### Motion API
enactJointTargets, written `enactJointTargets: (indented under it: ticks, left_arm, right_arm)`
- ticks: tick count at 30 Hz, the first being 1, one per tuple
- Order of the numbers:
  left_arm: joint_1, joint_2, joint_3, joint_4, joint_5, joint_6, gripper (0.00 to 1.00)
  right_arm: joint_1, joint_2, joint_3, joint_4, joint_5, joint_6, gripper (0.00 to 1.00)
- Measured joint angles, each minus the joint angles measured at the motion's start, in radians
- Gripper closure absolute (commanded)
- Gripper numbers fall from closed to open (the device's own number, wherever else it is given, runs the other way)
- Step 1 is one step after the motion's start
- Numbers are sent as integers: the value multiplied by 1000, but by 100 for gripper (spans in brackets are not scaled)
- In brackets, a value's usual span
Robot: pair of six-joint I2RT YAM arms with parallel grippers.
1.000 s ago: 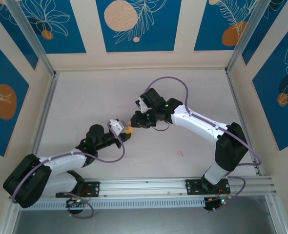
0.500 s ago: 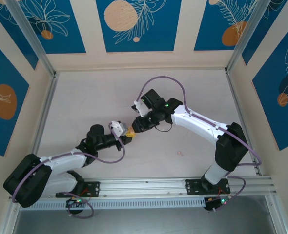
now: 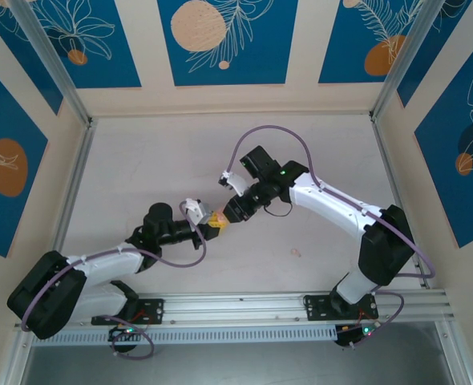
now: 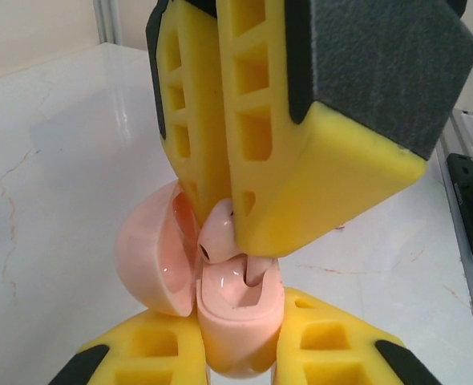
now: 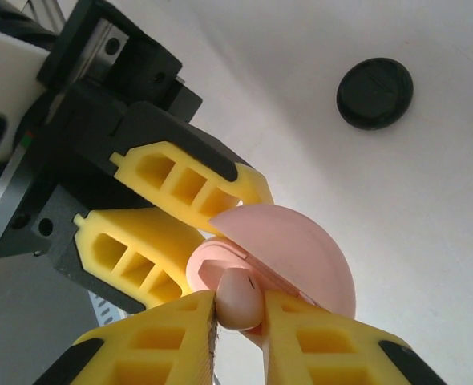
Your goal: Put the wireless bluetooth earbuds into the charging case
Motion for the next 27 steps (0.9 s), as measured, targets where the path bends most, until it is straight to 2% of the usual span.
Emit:
enactJointTargets:
  ticks: [13,27]
  left_arm:
    - [0,26,13,3,43,-15,85]
    - [0,26,24,21,45,-19,85]
  right_arm:
    - [-4,0,0,14,-85,-38,72]
    - [1,-45,0,17,-29,-6,68]
